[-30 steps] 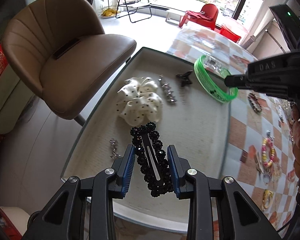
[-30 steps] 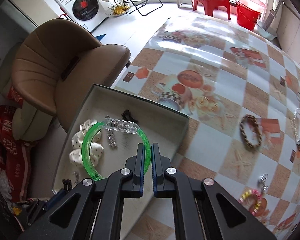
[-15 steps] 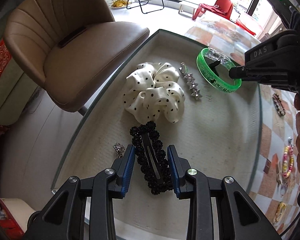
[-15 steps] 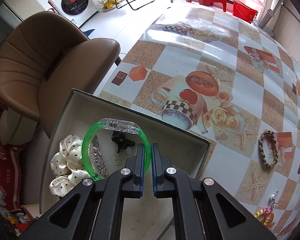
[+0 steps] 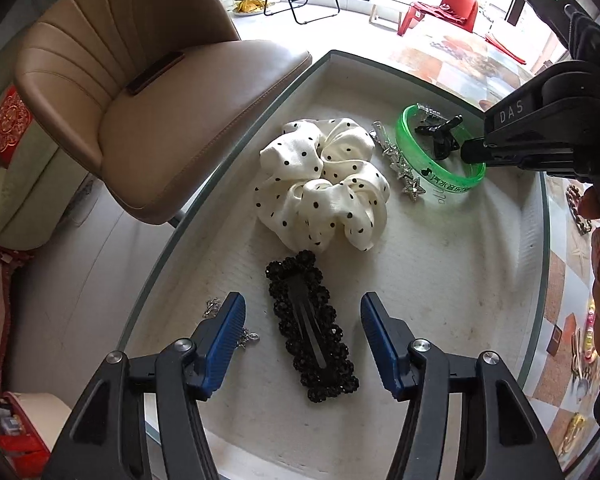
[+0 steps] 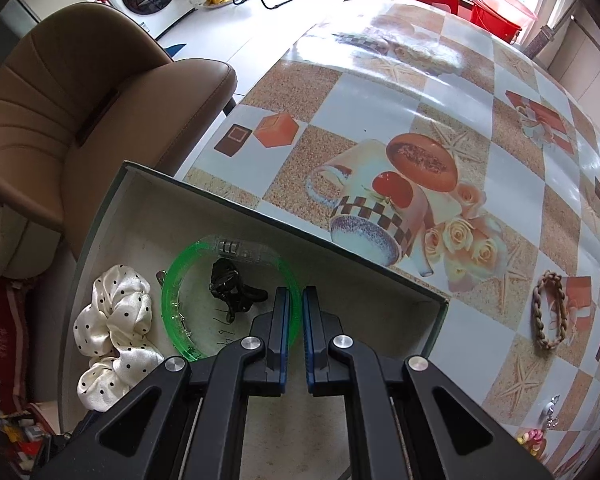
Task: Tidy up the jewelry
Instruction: 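Carry the bangle and rhinestone clip to the grey tray while opening both grippers, then move both tools from the tray back over the table jewelry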
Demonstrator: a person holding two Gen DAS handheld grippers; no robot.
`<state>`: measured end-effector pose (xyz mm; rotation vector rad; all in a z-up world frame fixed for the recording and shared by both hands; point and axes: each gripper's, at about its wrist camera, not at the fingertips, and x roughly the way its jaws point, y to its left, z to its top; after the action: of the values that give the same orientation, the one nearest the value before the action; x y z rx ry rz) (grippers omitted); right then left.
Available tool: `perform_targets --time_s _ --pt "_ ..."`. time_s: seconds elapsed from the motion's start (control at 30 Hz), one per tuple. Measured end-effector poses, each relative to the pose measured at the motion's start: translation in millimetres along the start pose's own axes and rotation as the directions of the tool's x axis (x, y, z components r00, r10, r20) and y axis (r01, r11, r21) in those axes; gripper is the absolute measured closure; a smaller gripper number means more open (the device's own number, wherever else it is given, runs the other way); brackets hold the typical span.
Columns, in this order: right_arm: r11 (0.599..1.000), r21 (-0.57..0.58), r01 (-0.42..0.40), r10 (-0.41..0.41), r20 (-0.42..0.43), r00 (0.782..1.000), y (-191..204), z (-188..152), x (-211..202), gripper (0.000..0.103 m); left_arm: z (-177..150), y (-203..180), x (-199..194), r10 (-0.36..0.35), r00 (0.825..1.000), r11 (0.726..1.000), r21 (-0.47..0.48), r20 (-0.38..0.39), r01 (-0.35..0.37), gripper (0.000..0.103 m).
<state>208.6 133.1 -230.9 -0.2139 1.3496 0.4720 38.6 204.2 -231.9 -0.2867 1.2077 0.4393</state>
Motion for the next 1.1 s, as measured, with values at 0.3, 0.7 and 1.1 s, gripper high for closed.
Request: perform_targets --time_s 0.3,0.7,1.1 --pt "0.999 0.009 -0.042 0.042 0.006 0.999 -4 3 -2 0.063 1 -9 -8 0.032 0.999 0.999 0.017 0.014 -0.032 0.04" --pt "0.988 0.032 -0.15 0.149 0.032 0.988 -19 -14 -39 0.054 0 -9 -23 0.053 0.998 0.998 0.016 0.046 -0.054 0.002" --pt "0.968 0.129 -0.216 0.208 0.077 0.975 -70 -56 -82 0.04 1 -32 -46 0.051 0.996 0.995 0.087 0.073 -0.058 0.0"
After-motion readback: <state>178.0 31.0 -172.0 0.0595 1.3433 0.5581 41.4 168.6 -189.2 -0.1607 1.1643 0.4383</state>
